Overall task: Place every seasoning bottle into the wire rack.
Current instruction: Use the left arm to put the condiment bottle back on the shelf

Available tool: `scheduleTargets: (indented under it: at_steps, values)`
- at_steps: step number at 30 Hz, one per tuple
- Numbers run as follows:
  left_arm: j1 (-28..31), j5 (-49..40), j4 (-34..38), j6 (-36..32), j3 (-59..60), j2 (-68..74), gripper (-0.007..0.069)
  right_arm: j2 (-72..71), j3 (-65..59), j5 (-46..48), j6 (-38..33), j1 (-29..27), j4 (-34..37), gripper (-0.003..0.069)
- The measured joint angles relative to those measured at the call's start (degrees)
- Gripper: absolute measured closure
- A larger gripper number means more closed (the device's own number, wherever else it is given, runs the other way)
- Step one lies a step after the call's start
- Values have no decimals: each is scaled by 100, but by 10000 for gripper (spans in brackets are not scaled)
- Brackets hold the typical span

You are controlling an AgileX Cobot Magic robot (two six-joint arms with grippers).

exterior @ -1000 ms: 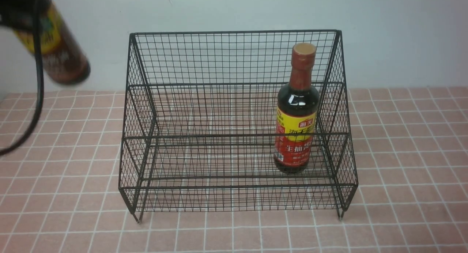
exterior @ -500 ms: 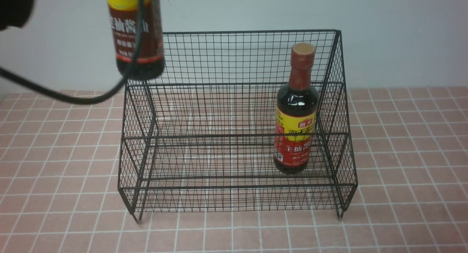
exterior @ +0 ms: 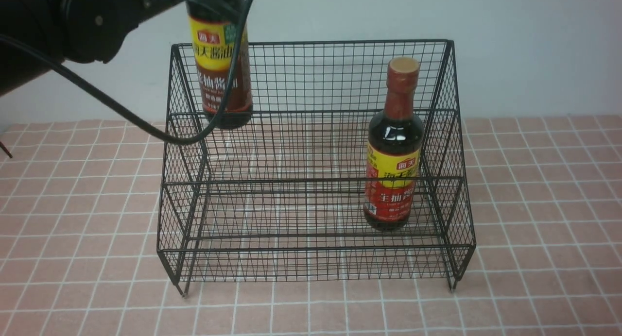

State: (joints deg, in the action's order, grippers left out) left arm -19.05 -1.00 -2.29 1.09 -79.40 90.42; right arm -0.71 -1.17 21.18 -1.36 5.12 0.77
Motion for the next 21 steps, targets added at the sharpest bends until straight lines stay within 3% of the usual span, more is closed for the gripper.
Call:
scheduleTargets:
  at_steps: [8,21]
  values:
    - [0,-1066,-11,-19,206,5,369,0,0,0,0,0,0,667]
    - [0,-1288,-14,-19,266,442,368,0,0,0,0,0,0,667]
